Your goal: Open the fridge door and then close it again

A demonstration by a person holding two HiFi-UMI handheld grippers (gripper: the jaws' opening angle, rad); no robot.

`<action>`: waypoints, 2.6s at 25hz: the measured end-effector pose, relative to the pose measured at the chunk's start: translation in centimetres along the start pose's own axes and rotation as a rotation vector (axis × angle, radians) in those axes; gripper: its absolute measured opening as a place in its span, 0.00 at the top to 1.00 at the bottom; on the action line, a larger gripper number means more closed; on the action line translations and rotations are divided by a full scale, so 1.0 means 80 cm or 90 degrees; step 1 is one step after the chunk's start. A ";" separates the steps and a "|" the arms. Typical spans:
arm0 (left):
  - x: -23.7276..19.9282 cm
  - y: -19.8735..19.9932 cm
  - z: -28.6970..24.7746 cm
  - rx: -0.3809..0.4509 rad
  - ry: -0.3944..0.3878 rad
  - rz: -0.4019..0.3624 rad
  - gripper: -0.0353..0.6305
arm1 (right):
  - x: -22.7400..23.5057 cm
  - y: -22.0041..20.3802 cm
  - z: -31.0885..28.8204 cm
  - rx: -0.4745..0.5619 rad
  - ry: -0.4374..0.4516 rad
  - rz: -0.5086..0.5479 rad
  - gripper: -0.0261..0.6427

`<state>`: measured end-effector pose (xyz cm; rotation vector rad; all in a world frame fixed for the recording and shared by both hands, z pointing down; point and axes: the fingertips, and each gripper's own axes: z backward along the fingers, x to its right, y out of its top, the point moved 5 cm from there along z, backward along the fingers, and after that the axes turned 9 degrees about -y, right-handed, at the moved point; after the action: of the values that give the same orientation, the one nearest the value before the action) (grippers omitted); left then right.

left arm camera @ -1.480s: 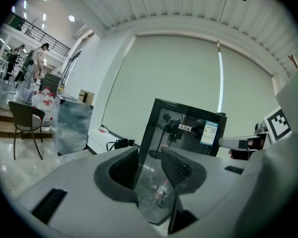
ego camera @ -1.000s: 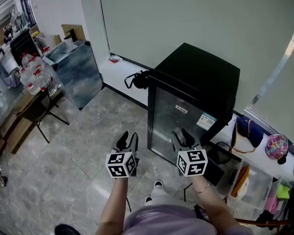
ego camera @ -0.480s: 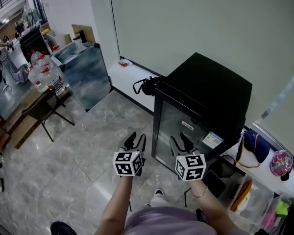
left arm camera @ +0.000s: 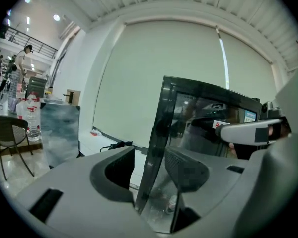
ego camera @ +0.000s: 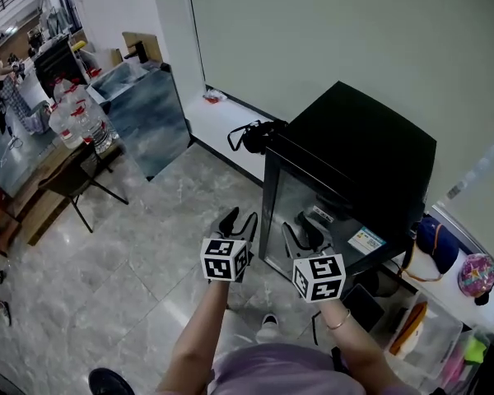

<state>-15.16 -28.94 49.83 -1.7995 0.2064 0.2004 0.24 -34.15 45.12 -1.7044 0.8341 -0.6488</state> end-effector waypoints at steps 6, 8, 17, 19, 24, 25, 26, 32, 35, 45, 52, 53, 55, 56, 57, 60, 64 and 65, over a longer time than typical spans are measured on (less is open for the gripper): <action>-0.024 -0.003 -0.038 -0.025 -0.074 -0.005 0.68 | -0.013 0.004 -0.029 -0.012 -0.043 -0.005 0.72; -0.033 0.000 -0.054 -0.032 -0.109 -0.008 0.67 | -0.019 0.006 -0.041 -0.017 -0.063 -0.006 0.72; -0.051 0.000 -0.106 -0.072 -0.269 -0.036 0.66 | -0.038 0.000 -0.060 -0.049 -0.176 0.013 0.72; -0.050 -0.002 -0.116 -0.083 -0.304 -0.045 0.66 | -0.036 -0.003 -0.060 -0.058 -0.204 0.003 0.72; -0.045 -0.003 -0.135 -0.108 -0.382 -0.071 0.65 | -0.035 -0.006 -0.055 -0.074 -0.270 -0.018 0.72; -0.045 -0.002 -0.138 -0.109 -0.393 -0.078 0.66 | -0.034 -0.005 -0.055 -0.075 -0.279 -0.020 0.72; -0.046 -0.001 -0.140 -0.109 -0.404 -0.083 0.66 | -0.033 -0.005 -0.054 -0.075 -0.289 -0.022 0.72; -0.040 -0.001 -0.147 -0.119 -0.481 -0.099 0.66 | -0.041 -0.010 -0.036 -0.085 -0.343 -0.040 0.72; -0.042 -0.001 -0.149 -0.114 -0.487 -0.090 0.68 | -0.044 -0.014 -0.025 -0.088 -0.370 -0.049 0.73; -0.038 -0.001 -0.148 -0.136 -0.484 -0.126 0.70 | -0.051 -0.019 -0.010 -0.093 -0.416 -0.065 0.73; -0.039 0.001 -0.146 -0.136 -0.479 -0.121 0.70 | -0.056 -0.012 -0.011 -0.092 -0.432 -0.059 0.73; -0.039 0.001 -0.146 -0.137 -0.478 -0.120 0.70 | -0.057 -0.011 -0.011 -0.091 -0.434 -0.058 0.73; -0.039 0.001 -0.145 -0.137 -0.473 -0.119 0.70 | -0.058 -0.008 -0.011 -0.089 -0.437 -0.056 0.73; -0.039 0.001 -0.145 -0.138 -0.472 -0.119 0.70 | -0.058 -0.007 -0.011 -0.088 -0.439 -0.055 0.73; -0.039 0.001 -0.146 -0.139 -0.472 -0.120 0.70 | -0.057 -0.006 -0.010 -0.086 -0.441 -0.055 0.73; -0.038 0.001 -0.145 -0.141 -0.470 -0.119 0.70 | -0.055 -0.004 -0.007 -0.085 -0.447 -0.056 0.73; -0.036 0.001 -0.146 -0.139 -0.466 -0.116 0.70 | -0.053 -0.004 -0.003 -0.083 -0.453 -0.060 0.73; -0.036 0.002 -0.146 -0.139 -0.465 -0.116 0.70 | -0.053 -0.005 -0.003 -0.082 -0.453 -0.061 0.73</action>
<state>-17.65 -40.22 53.14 -1.8281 -0.5133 0.7498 -2.40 -30.83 45.49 -1.9150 0.2911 -0.0202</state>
